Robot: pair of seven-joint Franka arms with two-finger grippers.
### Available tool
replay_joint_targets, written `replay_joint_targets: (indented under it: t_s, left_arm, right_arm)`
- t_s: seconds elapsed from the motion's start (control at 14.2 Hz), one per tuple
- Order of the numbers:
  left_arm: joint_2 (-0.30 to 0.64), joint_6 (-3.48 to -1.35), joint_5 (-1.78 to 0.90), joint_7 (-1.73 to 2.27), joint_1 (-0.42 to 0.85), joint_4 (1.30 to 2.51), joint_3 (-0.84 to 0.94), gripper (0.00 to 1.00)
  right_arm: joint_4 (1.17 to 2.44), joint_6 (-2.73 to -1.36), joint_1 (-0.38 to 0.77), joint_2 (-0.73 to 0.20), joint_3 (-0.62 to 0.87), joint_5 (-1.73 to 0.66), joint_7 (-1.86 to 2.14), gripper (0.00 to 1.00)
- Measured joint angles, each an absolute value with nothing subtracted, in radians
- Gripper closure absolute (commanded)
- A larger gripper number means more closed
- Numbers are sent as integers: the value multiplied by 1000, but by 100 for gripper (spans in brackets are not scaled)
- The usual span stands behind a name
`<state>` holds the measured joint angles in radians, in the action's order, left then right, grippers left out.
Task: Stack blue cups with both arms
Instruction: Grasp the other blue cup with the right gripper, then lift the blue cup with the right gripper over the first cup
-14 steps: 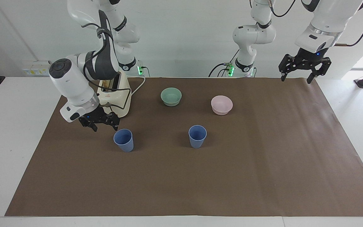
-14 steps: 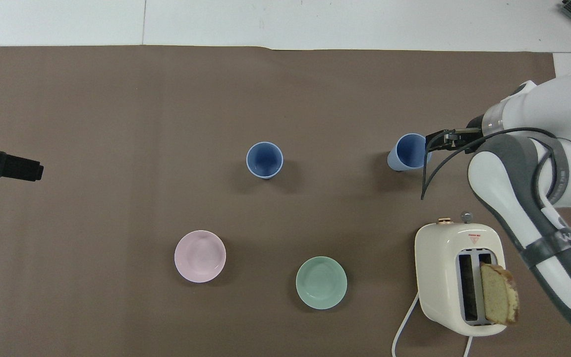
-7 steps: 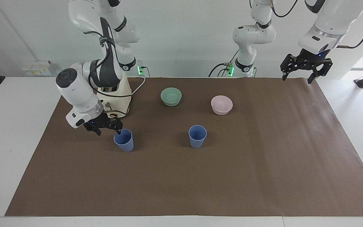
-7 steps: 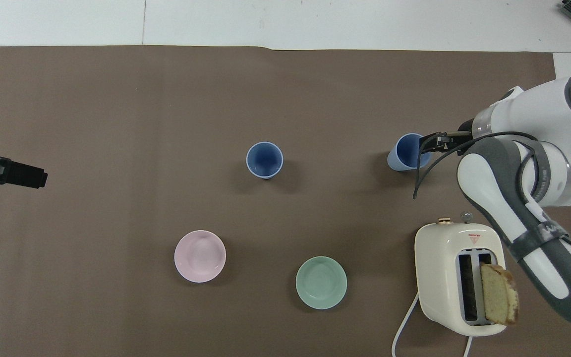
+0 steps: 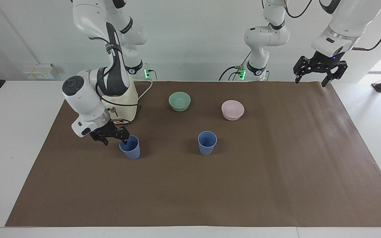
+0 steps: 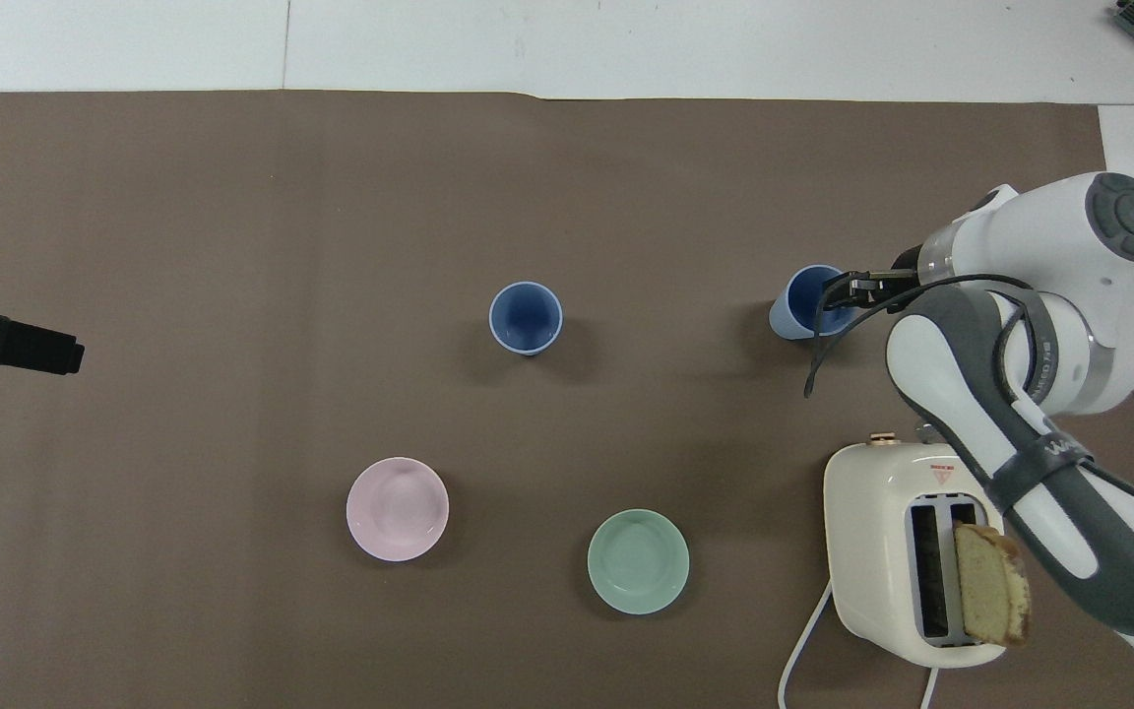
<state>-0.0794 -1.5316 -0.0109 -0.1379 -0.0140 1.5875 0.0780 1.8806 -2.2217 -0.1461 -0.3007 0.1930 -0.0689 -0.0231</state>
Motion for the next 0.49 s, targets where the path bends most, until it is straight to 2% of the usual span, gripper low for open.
replay_joint_targets:
  t_s: [0.07, 0.49]
  left_arm:
    - [-82, -1532, -14, -135, -16, 1586, 78, 0]
    - [-93, -1531, -19, -124, -17, 1586, 79, 0]
  right_arm:
    - [1881, -2222, -146, -301, 193, -69, -23, 99]
    - [1879, -2223, -143, -300, 195, -70, -23, 100]
